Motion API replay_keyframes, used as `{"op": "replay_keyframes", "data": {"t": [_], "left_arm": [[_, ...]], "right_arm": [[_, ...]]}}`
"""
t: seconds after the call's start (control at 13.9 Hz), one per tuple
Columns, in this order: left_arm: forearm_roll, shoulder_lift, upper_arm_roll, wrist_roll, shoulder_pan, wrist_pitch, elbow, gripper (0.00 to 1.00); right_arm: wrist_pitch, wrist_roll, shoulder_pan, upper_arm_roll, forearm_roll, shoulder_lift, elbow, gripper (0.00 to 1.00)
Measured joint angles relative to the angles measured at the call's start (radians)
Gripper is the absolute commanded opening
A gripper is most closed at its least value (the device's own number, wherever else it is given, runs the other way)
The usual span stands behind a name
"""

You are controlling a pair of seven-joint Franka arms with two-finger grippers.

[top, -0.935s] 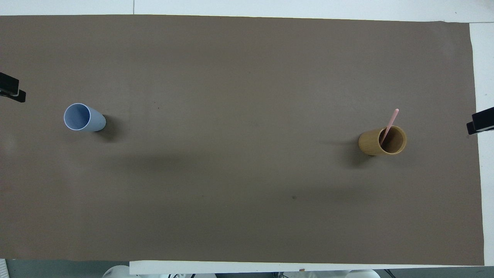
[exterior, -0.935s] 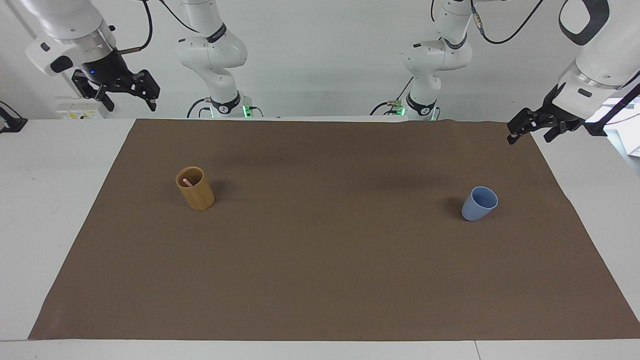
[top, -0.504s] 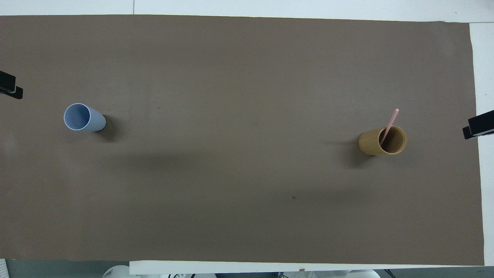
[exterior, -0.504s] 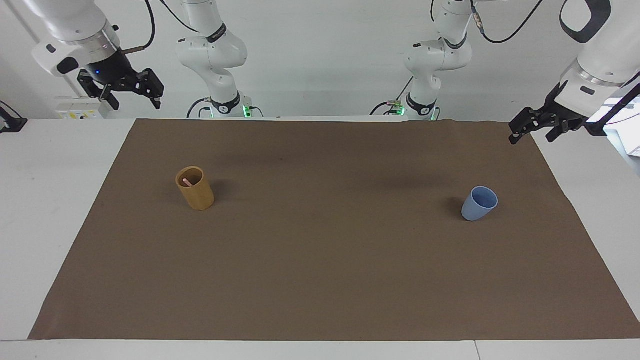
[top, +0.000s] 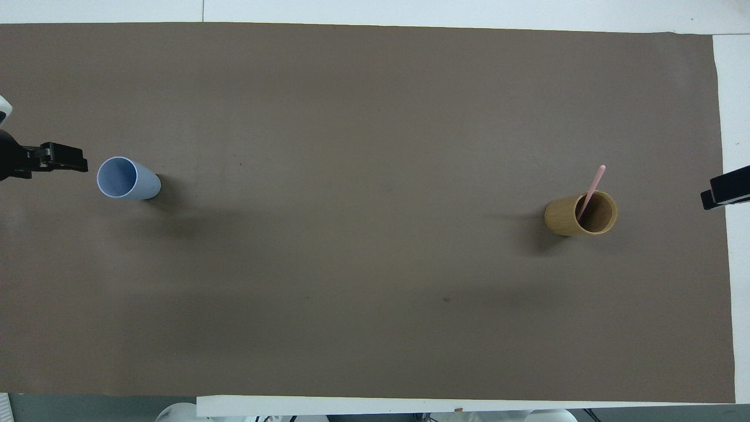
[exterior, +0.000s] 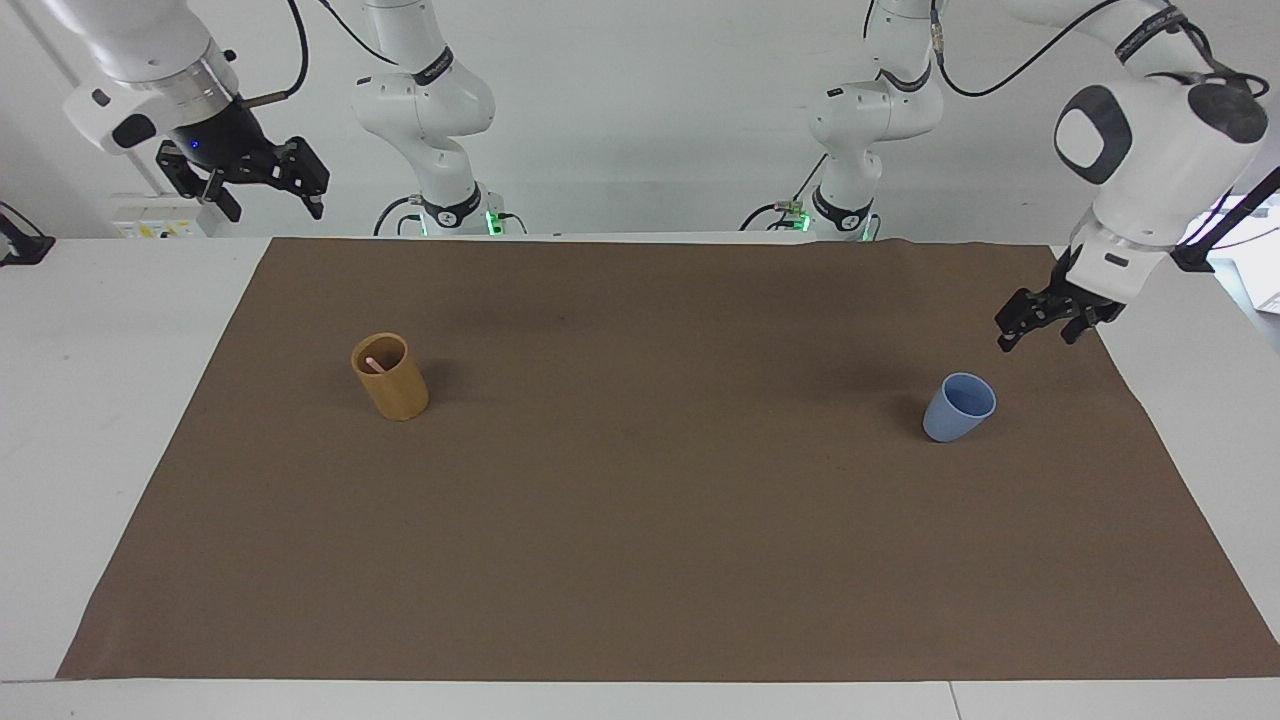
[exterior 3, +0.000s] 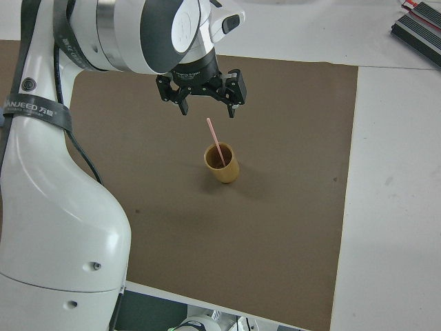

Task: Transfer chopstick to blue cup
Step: 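Reach the left gripper to the light blue cup and grasp it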

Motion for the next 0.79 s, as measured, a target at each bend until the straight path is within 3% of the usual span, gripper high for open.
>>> {"op": "replay_keyframes", "data": {"t": [0.14,0.22,0.29,0.36,0.79], "left_arm": [[0.000,0.024,0.002,0.000,0.008,0.073,-0.054,0.95],[0.000,0.037,0.002,0.000,0.010,0.108,-0.074,0.69],[0.000,0.048,0.002,0.000,0.010,0.140,-0.092,0.17],[0.000,0.059,0.002,0.000,0.010,0.161,-0.106,0.00],[0.000,0.080,-0.001,0.000,0.011,0.184,-0.118,0.00]], "right_arm": [[0.000,0.000,0.000,0.000,0.000,0.000,0.000,1.00],[0.000,0.000,0.000,0.000,0.000,0.000,-0.001,1.00],[0.000,0.000,0.000,0.000,0.000,0.000,-0.001,1.00],[0.000,0.000,0.000,0.000,0.000,0.000,-0.001,1.00],[0.000,0.000,0.000,0.000,0.000,0.000,-0.002,1.00]]}}
